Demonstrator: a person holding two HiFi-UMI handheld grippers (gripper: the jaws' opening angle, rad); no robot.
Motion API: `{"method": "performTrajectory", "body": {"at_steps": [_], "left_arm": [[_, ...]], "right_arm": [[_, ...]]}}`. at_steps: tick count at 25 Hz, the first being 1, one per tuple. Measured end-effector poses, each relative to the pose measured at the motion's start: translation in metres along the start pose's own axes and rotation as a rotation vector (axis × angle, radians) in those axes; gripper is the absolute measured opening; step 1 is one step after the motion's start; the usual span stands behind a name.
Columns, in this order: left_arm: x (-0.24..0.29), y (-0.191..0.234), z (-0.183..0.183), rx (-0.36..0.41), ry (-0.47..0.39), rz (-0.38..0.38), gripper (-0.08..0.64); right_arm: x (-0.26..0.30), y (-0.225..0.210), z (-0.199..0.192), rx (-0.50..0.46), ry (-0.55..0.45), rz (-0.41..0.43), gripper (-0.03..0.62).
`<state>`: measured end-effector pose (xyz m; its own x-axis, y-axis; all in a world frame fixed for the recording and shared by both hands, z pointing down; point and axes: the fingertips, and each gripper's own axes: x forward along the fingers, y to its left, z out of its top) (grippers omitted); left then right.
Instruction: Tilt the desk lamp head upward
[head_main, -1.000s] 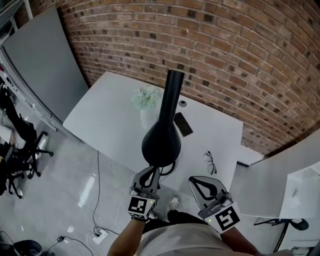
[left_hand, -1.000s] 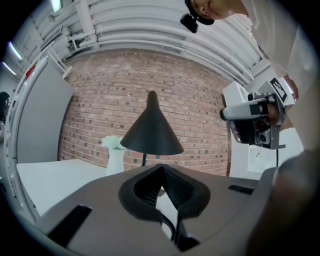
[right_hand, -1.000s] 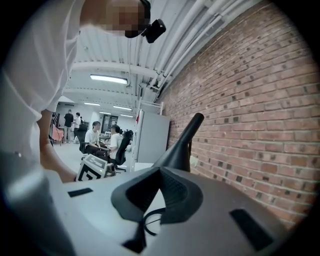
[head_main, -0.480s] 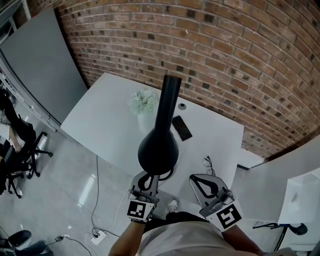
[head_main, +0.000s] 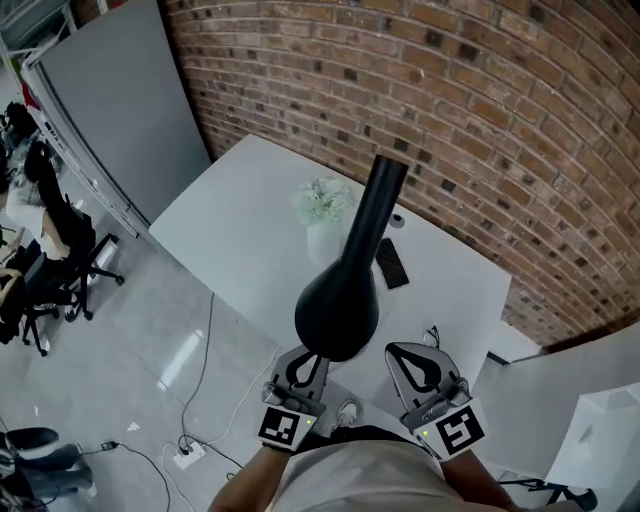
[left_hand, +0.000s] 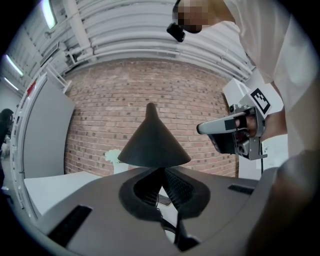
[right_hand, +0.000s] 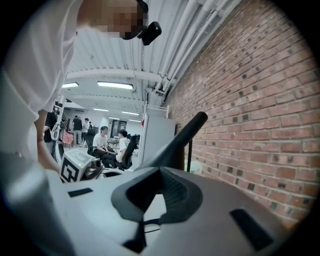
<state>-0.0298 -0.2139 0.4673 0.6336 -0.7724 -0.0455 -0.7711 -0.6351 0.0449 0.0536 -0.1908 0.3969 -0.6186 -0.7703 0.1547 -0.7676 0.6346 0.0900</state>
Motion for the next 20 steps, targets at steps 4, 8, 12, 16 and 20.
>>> {"method": "performTrajectory", "body": {"at_steps": [4,8,12,16,20], "left_arm": [[-0.008,0.000,0.010,0.008,-0.008,0.023,0.003],[-0.014,0.001,0.024,0.022,-0.028,0.038,0.003],[-0.019,0.003,0.036,0.026,-0.040,0.053,0.003],[-0.029,0.001,0.049,0.031,-0.048,0.064,0.003],[-0.037,-0.001,0.063,0.081,-0.042,0.063,0.003]], "right_arm": [[0.005,0.004,-0.001,-0.025,-0.006,0.048,0.015],[0.007,0.006,0.001,-0.036,-0.023,0.066,0.015],[0.009,0.003,0.005,-0.041,-0.032,0.066,0.015],[0.010,0.004,0.009,-0.040,-0.047,0.063,0.015],[0.011,0.007,0.009,-0.034,-0.055,0.066,0.015]]}}
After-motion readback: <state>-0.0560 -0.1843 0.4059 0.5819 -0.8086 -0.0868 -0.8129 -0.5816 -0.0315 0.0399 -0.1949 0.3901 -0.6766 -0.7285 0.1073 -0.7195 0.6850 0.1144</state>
